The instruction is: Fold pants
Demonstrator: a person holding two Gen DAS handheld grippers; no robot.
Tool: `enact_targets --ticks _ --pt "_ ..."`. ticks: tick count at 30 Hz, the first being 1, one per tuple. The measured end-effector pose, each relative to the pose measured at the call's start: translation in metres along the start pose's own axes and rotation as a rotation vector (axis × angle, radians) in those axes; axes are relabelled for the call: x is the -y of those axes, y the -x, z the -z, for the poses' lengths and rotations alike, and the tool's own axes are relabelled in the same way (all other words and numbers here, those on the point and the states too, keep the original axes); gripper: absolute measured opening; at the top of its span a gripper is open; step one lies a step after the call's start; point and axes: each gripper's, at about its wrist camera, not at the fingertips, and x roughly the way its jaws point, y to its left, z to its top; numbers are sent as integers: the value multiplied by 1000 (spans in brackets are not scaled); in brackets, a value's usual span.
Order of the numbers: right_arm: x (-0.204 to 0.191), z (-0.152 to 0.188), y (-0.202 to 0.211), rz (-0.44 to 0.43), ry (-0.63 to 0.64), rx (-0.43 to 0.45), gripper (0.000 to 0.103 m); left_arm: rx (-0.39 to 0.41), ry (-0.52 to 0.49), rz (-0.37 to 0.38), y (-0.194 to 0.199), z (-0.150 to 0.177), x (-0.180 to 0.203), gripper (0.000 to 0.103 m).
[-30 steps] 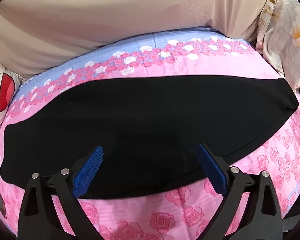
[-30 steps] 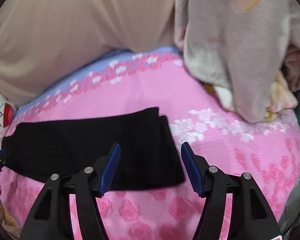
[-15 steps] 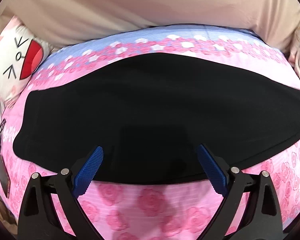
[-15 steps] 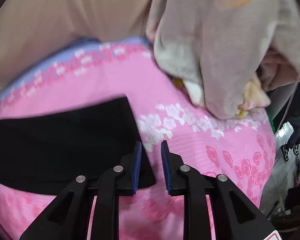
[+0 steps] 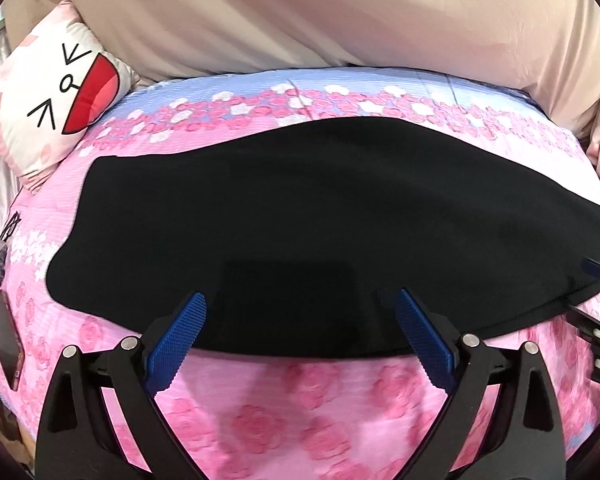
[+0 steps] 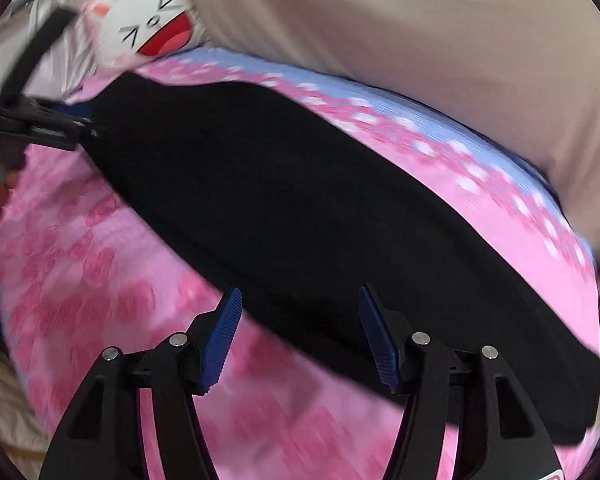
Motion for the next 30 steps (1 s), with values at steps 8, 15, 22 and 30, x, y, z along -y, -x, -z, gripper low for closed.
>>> enact_targets --ticks 8,15,22,30 --pt "-7 -24 -27 -164 -79 -70 5 43 -27 -14 13 6 -31 94" --pt "-33 -13 -2 -109 -39 -33 42 28 23 -22 3 9 -54 94" --pt "-93 -45 -13 -190 119 41 62 33 64 -65 10 15 -80 94" --pt "-100 -72 -41 -389 -36 -29 9 60 89 -115 24 13 -103 94"
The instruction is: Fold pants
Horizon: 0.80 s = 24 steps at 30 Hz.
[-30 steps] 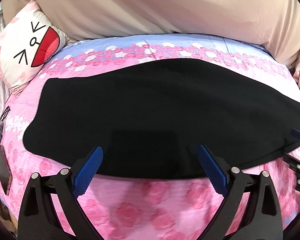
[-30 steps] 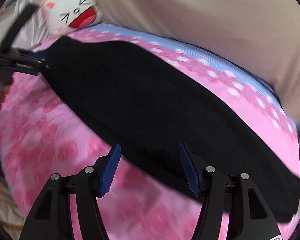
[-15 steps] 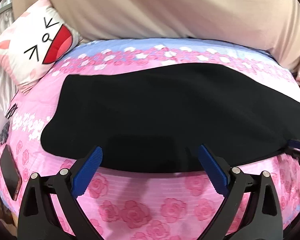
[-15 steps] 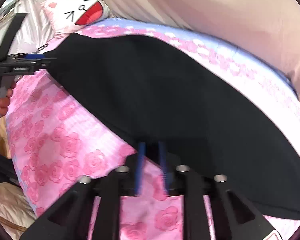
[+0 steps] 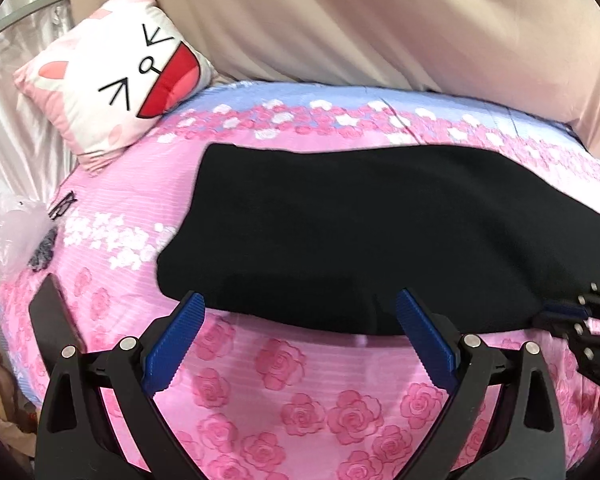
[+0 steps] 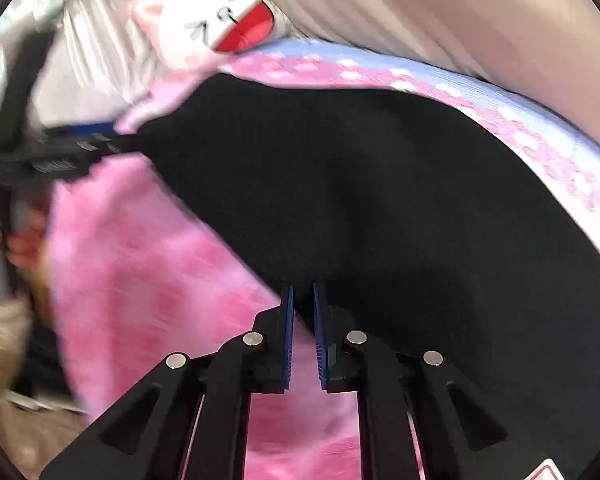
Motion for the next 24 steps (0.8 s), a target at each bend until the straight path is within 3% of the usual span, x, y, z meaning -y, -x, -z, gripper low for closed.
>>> enact_targets --ticks 1,2,4,6,8,9,10,12,15,16,18,20,21,24 --pt "-8 2 1 -83 -3 -6 9 8 2 3 1 -2 -1 94" --pt "-11 6 -4 -103 -7 -25 9 12 4 5 1 -4 0 95" --pt "-10 17 -10 -79 -32 -58 9 7 4 14 -1 -8 5 95" --pt "5 24 14 -81 -98 17 10 5 -2 33 -1 -10 14 95" --pt "35 30 53 -17 -212 115 11 18 -21 62 2 -13 27 96" --pt "57 37 74 37 -282 156 19 22 -29 69 2 -14 34 98" --pt "71 40 81 68 -319 167 28 23 -43 80 -1 -15 45 98" --pt "100 52 89 156 -401 129 30 -4 -63 97 -11 -16 64 98" --pt "103 67 70 178 -384 26 30 -36 -127 67 -27 -10 91 98" --pt "90 72 72 226 -329 49 30 -54 -164 18 -34 -5 97 98" --pt "77 71 79 240 -290 54 30 -77 -204 -83 -44 5 94 98" --pt "70 63 88 170 -292 99 30 -102 -203 -138 -50 15 78 98" --pt "64 53 93 127 -279 125 30 -117 -176 -120 -52 18 66 98" --pt "45 23 78 107 -201 142 33 -149 -88 -70 -49 16 44 98"
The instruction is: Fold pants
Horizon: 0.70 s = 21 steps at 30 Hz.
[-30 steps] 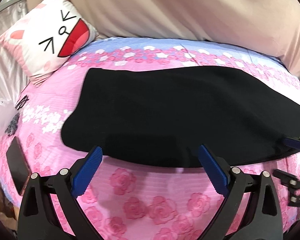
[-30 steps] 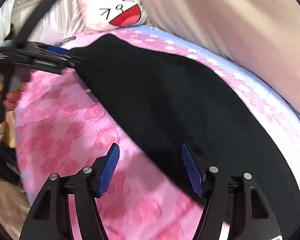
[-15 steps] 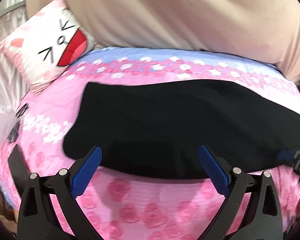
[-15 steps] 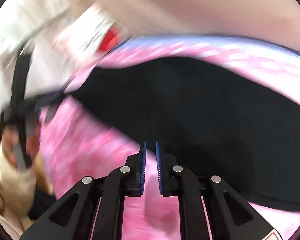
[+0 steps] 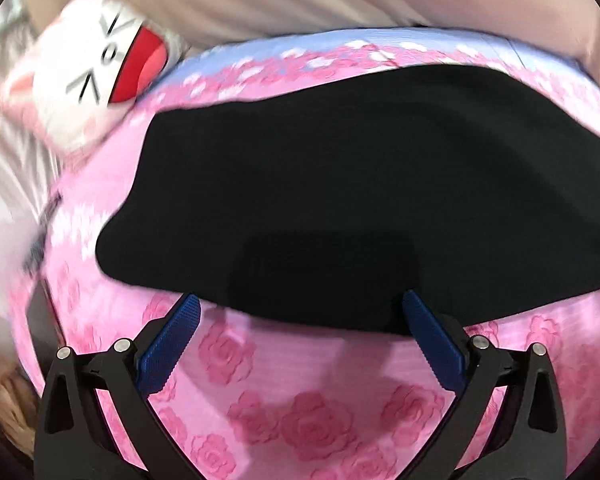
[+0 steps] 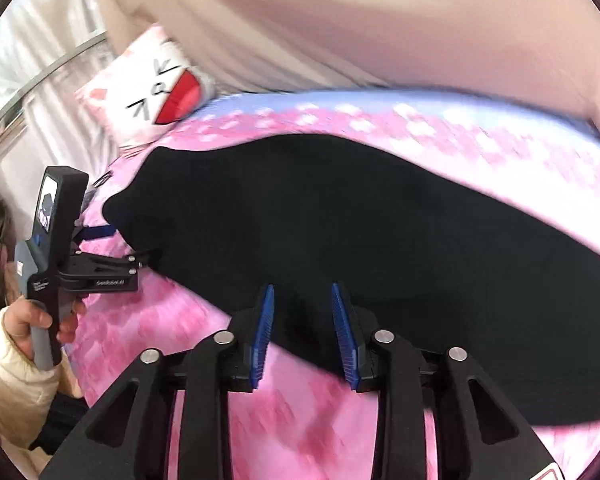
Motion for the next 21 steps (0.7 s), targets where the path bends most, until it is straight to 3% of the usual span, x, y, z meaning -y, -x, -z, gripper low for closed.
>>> enact_targets --ticks 3,4,6,7,9,10,12,15,17,20,21 --pt "-13 -2 -47 -67 8 -111 37 54 65 -18 20 -5 -18 98" --pt "-33 7 -64 -77 51 -139 44 78 81 -6 30 -9 -23 98" --pt "-57 13 -62 -35 149 -111 44 105 92 9 41 -15 -26 98" --pt "-62 12 -55 -72 145 -101 41 119 93 13 46 -19 -25 98" --pt "-45 7 -37 -212 28 -66 36 133 86 33 50 -26 -17 98" --pt "-28 7 -20 -213 -37 -22 39 138 76 52 51 -30 -9 98" --pt "12 14 17 -110 -113 65 40 145 52 93 53 -35 9 98" --pt "102 43 89 131 -278 166 45 155 -9 157 58 -35 48 98" --pt "149 63 120 269 -371 192 49 154 -42 184 60 -35 71 98" --pt "228 110 180 547 -517 194 51 148 -92 227 63 -31 110 98" --pt "245 119 189 592 -553 194 58 146 -105 235 64 -30 121 98"
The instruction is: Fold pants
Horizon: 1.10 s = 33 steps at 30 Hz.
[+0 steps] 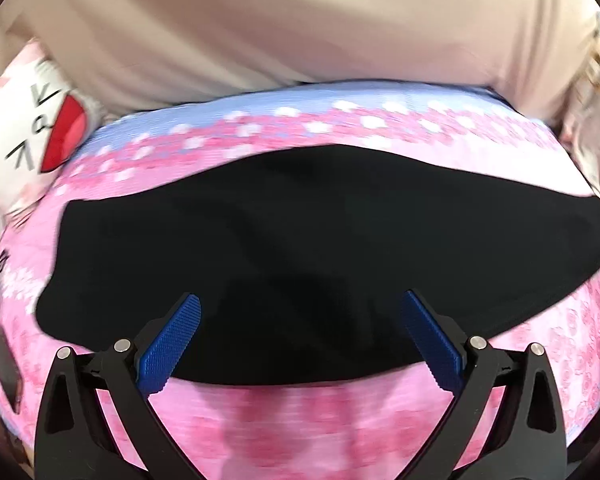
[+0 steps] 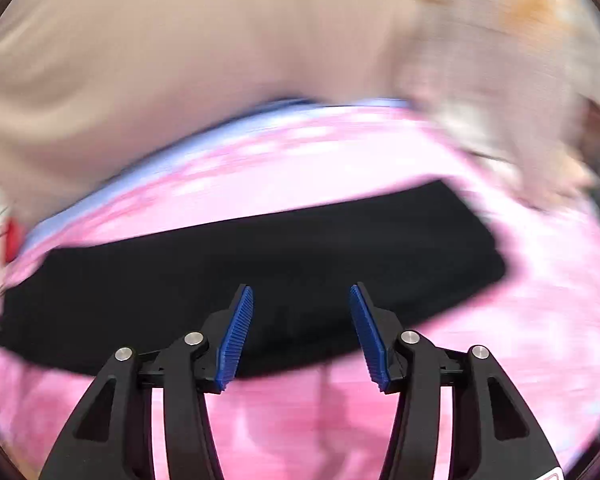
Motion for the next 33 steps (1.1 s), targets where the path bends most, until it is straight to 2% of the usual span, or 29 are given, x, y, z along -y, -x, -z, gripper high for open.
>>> enact_targets --ticks 1,3,5,9,11,12,13,15,18,19,21,23,25,26,27,28,31,32,33 --pt "31 -2 -1 54 -47 -3 61 -4 -17 9 -2 0 16 98" --pt "71 -2 -5 94 -125 -14 61 -13 -52 21 -4 1 42 98" --pt "104 -6 -11 52 -195 -18 61 -21 -85 28 -6 3 62 98" --pt "118 -17 -22 8 -206 -10 61 -36 -147 31 -8 4 98 98" --pt "122 -27 -45 -22 -206 -16 61 -38 -169 22 -9 2 111 98" --pt "124 -28 -50 -34 -202 -27 49 -37 -176 20 -9 1 117 98" --pt "124 -30 -58 -47 -185 -42 14 -37 -181 15 -8 0 122 98" --pt "121 -31 -64 -28 -141 -67 10 -40 -189 5 -9 -3 128 98" --pt "124 -31 -39 -16 -130 -23 10 -38 -192 -12 -9 -6 132 98" --pt "131 -28 -41 -15 -144 -35 11 -44 -190 -14 -12 -6 133 98" --pt "138 -21 -63 1 -133 -112 13 -64 -192 -13 -18 -5 137 98" --pt "136 -23 -56 -9 -134 -91 30 -76 -204 -23 -24 -4 144 98" --pt "130 -25 -40 43 -125 -47 76 -73 -217 -32 -24 -2 149 98" --pt "126 -25 -33 80 -110 -13 81 -67 -221 -32 -23 -1 150 98" --pt "124 -25 -31 108 -96 0 82 -57 -224 -34 -22 -1 152 98" --pt "123 -25 -38 121 -86 -26 82 -46 -229 -43 -20 0 153 98" --pt "129 -20 -63 46 -143 -108 74 -9 -255 -94 -16 2 155 98" --pt "128 -18 -68 47 -145 -108 69 -2 -258 -103 -14 2 154 98" --pt "124 -19 -69 61 -130 -99 42 1 -256 -103 -13 2 152 98"
